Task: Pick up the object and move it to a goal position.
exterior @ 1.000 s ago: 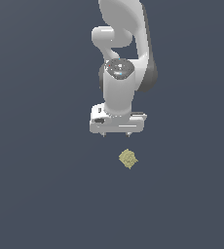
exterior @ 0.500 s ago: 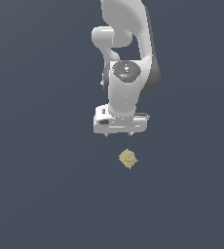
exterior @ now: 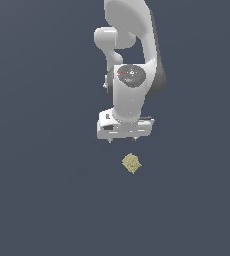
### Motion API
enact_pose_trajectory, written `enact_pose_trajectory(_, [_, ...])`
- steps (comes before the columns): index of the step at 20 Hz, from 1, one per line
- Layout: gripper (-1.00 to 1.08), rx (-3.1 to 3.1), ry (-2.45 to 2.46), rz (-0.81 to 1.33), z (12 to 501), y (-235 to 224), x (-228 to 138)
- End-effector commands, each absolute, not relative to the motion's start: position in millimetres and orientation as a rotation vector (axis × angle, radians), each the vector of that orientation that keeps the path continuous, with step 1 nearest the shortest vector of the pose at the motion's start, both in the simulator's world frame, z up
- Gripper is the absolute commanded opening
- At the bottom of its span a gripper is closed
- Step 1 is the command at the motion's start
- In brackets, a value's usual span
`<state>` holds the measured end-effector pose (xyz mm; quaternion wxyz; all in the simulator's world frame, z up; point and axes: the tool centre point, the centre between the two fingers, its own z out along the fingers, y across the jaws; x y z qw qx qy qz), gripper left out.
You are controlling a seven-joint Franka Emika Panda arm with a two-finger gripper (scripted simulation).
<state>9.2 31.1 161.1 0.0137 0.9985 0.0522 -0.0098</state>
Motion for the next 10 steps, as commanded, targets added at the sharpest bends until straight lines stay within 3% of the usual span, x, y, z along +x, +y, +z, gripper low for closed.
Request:
enact_pose_trajectory(1, [1.00, 3.107, 0.211, -0.031, 157, 33, 11])
enact_pose_trajectory(10, [1.00, 3.073, 0.524, -0.026, 134, 47, 26])
